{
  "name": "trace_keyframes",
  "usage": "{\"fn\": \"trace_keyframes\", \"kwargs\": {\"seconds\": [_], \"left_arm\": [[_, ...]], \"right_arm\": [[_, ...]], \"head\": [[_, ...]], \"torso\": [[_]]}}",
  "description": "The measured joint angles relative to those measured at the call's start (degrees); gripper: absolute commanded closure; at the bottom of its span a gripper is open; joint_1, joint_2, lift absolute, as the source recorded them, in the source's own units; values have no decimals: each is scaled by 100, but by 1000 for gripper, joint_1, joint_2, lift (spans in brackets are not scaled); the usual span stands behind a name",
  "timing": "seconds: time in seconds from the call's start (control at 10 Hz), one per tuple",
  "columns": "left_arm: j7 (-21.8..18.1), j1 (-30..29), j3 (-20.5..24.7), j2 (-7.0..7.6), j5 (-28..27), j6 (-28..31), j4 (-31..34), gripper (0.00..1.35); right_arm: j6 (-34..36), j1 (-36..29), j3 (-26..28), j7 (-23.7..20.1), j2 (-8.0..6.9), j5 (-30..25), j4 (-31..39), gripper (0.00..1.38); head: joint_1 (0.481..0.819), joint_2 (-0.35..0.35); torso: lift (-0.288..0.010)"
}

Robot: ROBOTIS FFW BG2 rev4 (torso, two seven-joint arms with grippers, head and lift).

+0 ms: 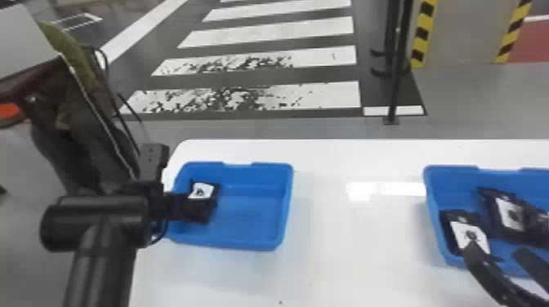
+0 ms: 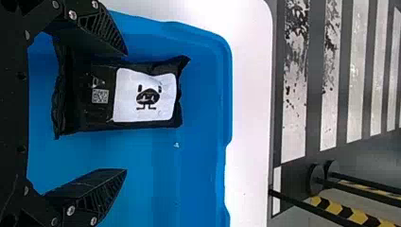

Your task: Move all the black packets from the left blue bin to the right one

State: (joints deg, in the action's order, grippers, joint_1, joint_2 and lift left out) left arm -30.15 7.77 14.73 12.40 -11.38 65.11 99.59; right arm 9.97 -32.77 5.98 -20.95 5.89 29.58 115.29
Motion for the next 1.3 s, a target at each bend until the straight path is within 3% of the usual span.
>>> {"fn": "trace_keyframes", "kwargs": {"seconds": [0.6, 0.7, 0.9, 1.1, 1.3], "left_arm": [[215, 564, -318, -52, -400, 991, -557, 467], [230, 583, -319, -60, -471, 1072, -558, 653], [229, 609, -267, -62, -609, 1031, -596, 1193], [165, 543, -255, -67, -630, 694, -603, 1207], [39, 357, -380, -71, -452, 483, -122, 1207]], "right_arm": [[171, 14, -27, -42, -1, 323, -134, 154], [191, 14, -27, -48, -1, 358, -151, 156], [221, 15, -27, -50, -1, 420, -172, 156], [226, 7, -23, -69, 3, 472, -185, 156], [227, 7, -21, -93, 8, 493, -170, 156]], "head": [[695, 244], [695, 250], [695, 264], [695, 267], [695, 237]], "torso": [[-140], [-140], [-140], [-140], [-140]]}}
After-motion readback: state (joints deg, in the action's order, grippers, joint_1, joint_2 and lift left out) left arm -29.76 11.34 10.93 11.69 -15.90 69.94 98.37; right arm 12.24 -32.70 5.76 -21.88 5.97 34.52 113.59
